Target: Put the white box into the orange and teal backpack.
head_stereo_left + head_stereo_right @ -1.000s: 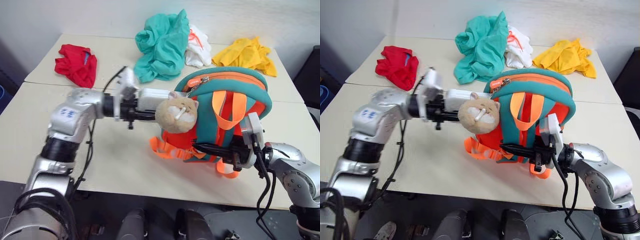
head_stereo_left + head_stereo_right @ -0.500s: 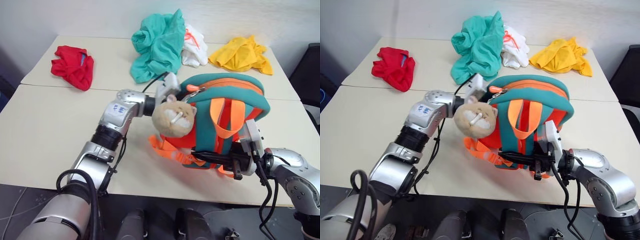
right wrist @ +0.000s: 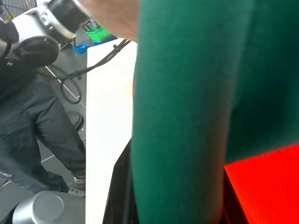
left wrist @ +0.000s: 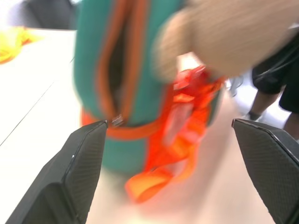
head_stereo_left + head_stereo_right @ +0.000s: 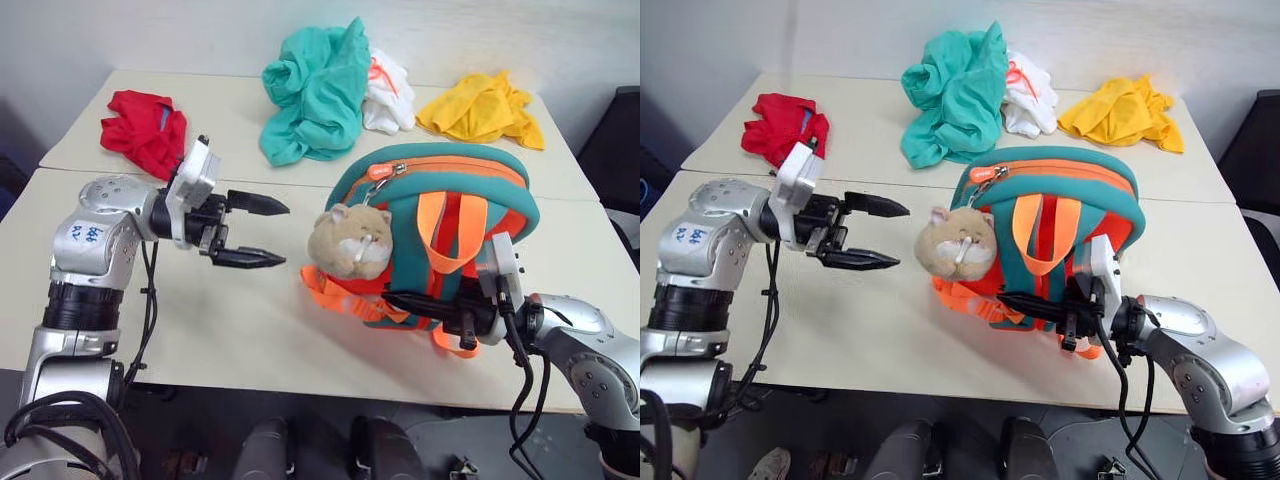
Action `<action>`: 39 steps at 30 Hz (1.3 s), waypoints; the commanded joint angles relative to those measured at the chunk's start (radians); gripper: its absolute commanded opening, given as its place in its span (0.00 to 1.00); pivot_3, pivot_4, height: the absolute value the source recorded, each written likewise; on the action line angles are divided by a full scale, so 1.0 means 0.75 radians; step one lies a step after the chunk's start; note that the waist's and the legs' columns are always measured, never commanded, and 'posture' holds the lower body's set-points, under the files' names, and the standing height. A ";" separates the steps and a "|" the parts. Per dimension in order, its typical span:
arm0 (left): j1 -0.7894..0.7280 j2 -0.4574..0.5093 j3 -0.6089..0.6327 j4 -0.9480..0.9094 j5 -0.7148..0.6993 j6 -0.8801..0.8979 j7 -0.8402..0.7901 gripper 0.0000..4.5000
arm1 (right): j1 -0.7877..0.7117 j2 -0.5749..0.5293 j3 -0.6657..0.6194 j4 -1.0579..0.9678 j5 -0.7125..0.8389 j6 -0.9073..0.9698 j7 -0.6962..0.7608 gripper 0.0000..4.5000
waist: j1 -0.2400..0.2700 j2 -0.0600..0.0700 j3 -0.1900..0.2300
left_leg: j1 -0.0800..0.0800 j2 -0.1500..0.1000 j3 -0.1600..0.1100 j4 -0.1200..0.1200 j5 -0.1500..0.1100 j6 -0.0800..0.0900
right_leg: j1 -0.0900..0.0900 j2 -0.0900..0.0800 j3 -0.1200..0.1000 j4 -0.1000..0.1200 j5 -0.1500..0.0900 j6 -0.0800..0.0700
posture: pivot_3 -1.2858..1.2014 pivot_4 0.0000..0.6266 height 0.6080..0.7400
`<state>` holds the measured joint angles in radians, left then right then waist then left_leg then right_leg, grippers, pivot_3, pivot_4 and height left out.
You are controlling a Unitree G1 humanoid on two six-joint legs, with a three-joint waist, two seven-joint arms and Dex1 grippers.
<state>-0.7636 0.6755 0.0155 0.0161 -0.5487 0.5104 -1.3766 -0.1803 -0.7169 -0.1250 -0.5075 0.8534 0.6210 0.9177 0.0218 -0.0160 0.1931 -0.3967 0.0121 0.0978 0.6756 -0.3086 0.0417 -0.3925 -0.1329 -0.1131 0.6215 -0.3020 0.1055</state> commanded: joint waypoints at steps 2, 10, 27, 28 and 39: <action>0.051 -0.077 0.036 -0.246 -0.096 0.037 0.152 0.99 | -0.029 0.012 -0.003 0.004 0.013 -0.003 0.000 0.01 | 0.002 0.000 0.000 | -0.002 0.001 -0.003 0.003 0.000 -0.001 | 0.000 0.000 -0.002 0.001 0.000 0.000 | 0.52 0.24 1.00; 0.108 -0.218 -0.004 -0.317 -0.045 -0.064 0.341 0.95 | -0.053 0.025 0.020 0.038 -0.007 -0.009 0.008 0.01 | 0.002 0.000 0.000 | -0.002 0.001 -0.002 0.004 0.000 -0.001 | 0.000 0.004 -0.003 0.002 0.000 0.000 | 0.52 0.24 1.00; 0.158 -0.026 0.220 0.043 0.049 -0.141 0.502 0.07 | 0.010 0.095 -0.020 0.006 -0.018 -0.046 -0.063 0.01 | -0.009 0.000 0.000 | -0.002 0.002 -0.002 0.005 0.000 -0.001 | -0.001 0.005 -0.005 0.003 0.000 0.000 | 0.52 0.24 1.00; 0.178 -0.015 0.218 0.085 0.079 -0.150 0.528 0.07 | 0.015 0.101 -0.026 0.002 -0.017 -0.048 -0.074 0.01 | -0.009 0.001 0.000 | -0.002 0.001 -0.002 0.005 0.000 -0.001 | -0.001 0.005 -0.005 0.003 0.000 0.000 | 0.52 0.24 1.00; 0.377 -0.153 -0.013 0.171 0.202 -0.197 0.541 0.07 | 0.111 0.204 -0.024 -0.044 -0.001 -0.080 -0.189 0.01 | 0.001 0.001 0.000 | -0.002 0.001 -0.002 0.005 -0.001 -0.001 | -0.001 0.002 -0.003 0.004 0.000 0.000 | 0.52 0.24 1.00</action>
<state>-0.4810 0.5617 0.0078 0.1344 -0.4199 0.3785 -0.9920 -0.1064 -0.5772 -0.1272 -0.5082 0.8506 0.5883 0.7786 0.0226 -0.0155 0.1927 -0.3980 0.0131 0.0963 0.6791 -0.3092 0.0408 -0.3928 -0.1317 -0.1153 0.6240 -0.3020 0.1055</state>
